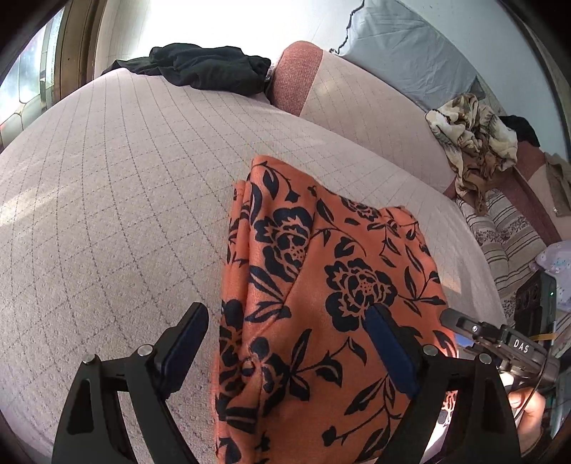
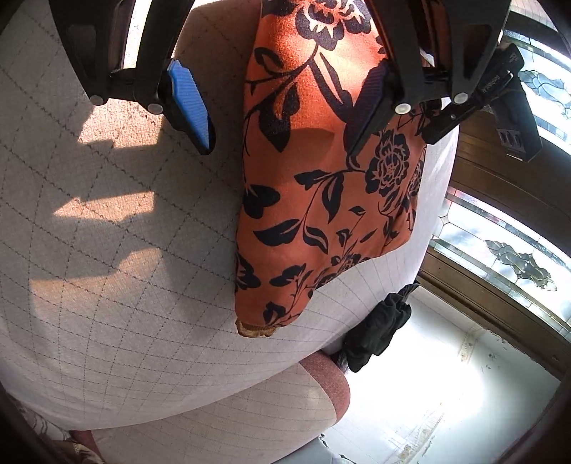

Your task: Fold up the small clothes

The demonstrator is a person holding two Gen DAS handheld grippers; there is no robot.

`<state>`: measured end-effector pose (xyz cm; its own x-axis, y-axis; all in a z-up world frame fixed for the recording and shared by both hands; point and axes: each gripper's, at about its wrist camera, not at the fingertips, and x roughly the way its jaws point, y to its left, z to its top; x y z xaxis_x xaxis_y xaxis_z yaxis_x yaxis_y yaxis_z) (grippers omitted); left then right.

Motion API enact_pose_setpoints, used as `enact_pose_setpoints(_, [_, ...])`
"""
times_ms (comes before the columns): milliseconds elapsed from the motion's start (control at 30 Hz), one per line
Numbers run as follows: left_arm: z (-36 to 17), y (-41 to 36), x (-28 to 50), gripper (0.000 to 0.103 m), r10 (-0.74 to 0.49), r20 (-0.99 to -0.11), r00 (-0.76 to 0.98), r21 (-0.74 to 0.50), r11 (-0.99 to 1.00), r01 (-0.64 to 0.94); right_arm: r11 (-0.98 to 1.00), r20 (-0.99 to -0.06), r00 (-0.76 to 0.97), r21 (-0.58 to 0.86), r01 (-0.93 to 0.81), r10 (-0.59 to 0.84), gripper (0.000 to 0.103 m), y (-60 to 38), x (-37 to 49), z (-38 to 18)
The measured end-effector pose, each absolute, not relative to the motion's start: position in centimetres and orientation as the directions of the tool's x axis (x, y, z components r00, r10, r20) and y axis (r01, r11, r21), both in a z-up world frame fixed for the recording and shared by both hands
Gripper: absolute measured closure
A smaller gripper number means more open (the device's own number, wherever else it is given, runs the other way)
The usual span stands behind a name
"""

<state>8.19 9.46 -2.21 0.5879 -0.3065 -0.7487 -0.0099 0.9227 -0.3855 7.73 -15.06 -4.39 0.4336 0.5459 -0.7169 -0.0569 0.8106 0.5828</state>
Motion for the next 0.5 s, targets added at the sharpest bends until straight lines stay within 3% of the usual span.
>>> enact_pose_setpoints(200, [-4.4,14.3,9.5,0.012,-0.416,-0.73,0.542,-0.563,0.815,-0.134,0.793,-0.696,0.421,0.602,-0.099,0.581,0.026,-13.7,8.5,-4.2])
enact_pose_setpoints(333, [-5.6,13.1,10.1,0.012,-0.488,-0.722,0.491,-0.591,0.803,-0.071,0.783,-0.696,0.402,0.615,-0.096,0.595,0.026,-12.7,9.7,-5.3])
enact_pose_setpoints(367, [-5.7,12.8,10.1,0.013,-0.497,-0.722,0.481,-0.589,0.806,-0.052,0.783,-0.697,0.396,0.613,-0.102,0.598,0.028,-12.4,9.9,-5.5])
enact_pose_setpoints(400, [-5.7,12.5,10.1,0.013,-0.505,-0.726,0.467,-0.587,0.809,-0.038,0.796,-0.71,0.392,0.596,-0.11,0.586,0.039,-12.0,10.0,-5.7])
enact_pose_setpoints(433, [-5.8,12.3,10.0,0.018,-0.499,-0.734,0.46,-0.574,0.818,-0.028,0.805,-0.721,0.383,0.581,-0.118,0.577,0.045,-11.7,10.2,-5.9])
enact_pose_setpoints(467, [-5.8,12.1,9.9,0.047,-0.494,-0.744,0.449,-0.559,0.829,-0.014,0.805,-0.722,0.381,0.58,-0.122,0.578,0.051,-11.6,10.3,-6.0])
enact_pose_setpoints(500, [-6.0,12.0,9.9,0.053,-0.506,-0.749,0.427,-0.561,0.828,-0.003,0.805,-0.722,0.38,0.579,-0.125,0.578,0.059,-11.6,10.4,-5.9])
